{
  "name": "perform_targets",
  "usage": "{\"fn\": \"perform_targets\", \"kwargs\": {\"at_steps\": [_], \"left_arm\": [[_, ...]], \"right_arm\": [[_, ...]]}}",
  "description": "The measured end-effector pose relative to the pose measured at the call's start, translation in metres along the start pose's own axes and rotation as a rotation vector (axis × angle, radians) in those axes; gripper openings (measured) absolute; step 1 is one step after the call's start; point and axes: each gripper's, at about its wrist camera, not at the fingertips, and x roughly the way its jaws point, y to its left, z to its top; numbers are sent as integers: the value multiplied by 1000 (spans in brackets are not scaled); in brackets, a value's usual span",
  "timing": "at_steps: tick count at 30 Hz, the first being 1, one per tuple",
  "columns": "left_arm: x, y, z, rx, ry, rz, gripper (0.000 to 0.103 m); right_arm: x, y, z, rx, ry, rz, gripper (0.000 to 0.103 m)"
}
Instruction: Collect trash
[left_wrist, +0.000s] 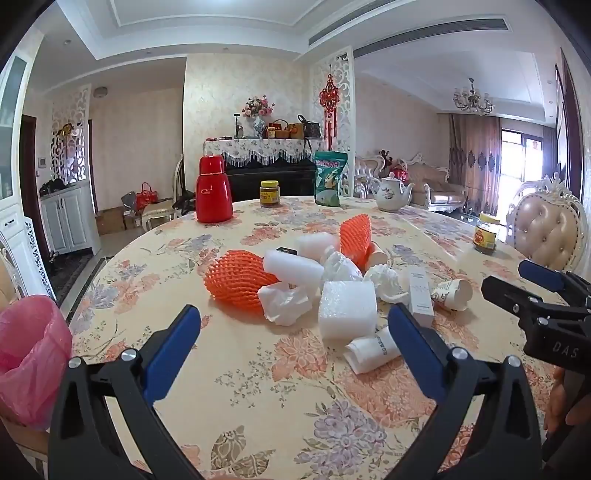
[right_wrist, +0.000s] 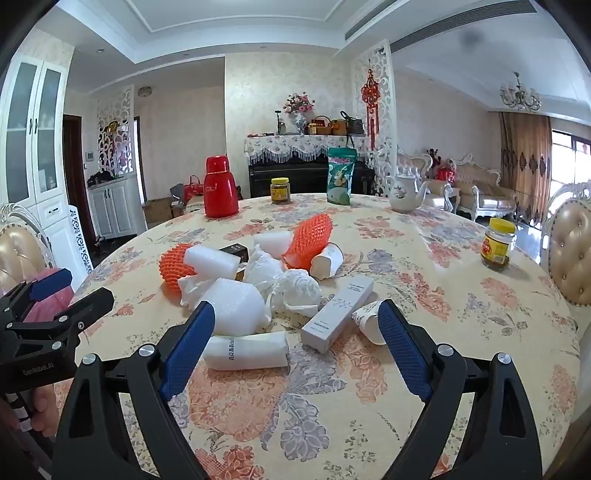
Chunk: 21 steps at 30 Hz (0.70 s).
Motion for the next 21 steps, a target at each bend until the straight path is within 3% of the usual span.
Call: {"fn": "perform_targets", "kwargs": {"at_steps": [21], "left_arm": [[-1,-2,-4,-4,10,-3,99]], "right_arm": [[7,-1,-3,14,16,15,85]]}}
